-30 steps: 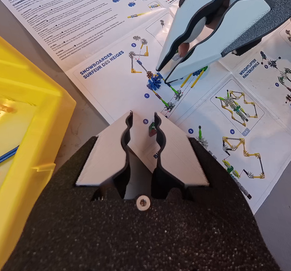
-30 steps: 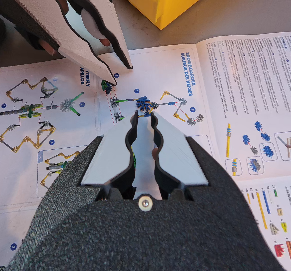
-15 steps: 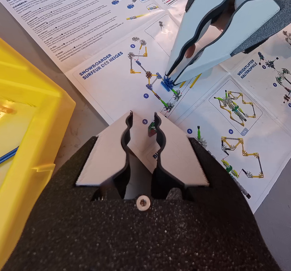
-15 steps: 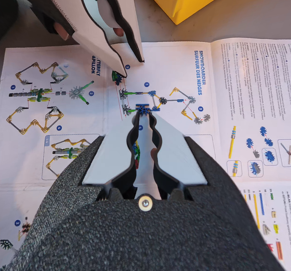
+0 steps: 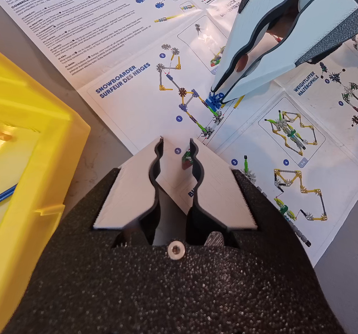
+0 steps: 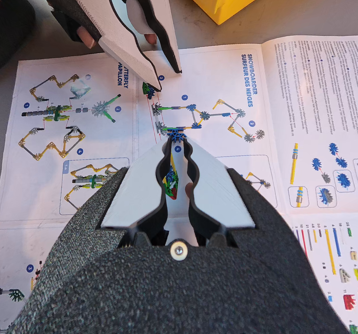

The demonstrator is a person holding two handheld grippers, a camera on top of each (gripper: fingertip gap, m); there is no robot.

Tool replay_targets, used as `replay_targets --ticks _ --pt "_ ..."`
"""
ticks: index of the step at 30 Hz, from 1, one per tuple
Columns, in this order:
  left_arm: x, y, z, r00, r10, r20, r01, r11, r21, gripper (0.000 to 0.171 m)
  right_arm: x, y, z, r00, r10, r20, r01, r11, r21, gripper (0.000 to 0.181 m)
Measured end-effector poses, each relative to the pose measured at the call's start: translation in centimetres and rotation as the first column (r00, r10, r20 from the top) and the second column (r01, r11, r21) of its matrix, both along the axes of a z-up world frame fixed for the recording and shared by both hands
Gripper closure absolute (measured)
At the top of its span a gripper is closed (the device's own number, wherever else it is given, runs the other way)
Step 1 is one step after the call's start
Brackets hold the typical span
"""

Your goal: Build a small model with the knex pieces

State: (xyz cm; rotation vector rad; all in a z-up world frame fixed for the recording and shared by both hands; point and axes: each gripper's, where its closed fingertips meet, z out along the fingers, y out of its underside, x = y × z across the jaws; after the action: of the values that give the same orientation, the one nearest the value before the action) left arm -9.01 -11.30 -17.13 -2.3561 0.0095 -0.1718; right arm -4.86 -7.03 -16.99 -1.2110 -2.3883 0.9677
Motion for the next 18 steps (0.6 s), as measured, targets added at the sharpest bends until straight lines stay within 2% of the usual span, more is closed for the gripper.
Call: replay_targets --ticks 18 --pt "0.01 0.0 -0.02 1.0 0.0 0.005 0.0 1.0 0.001 0.145 -0.8 -0.13 0.08 1.0 -0.016 -0.018 0.016 1.0 -0.01 0.173"
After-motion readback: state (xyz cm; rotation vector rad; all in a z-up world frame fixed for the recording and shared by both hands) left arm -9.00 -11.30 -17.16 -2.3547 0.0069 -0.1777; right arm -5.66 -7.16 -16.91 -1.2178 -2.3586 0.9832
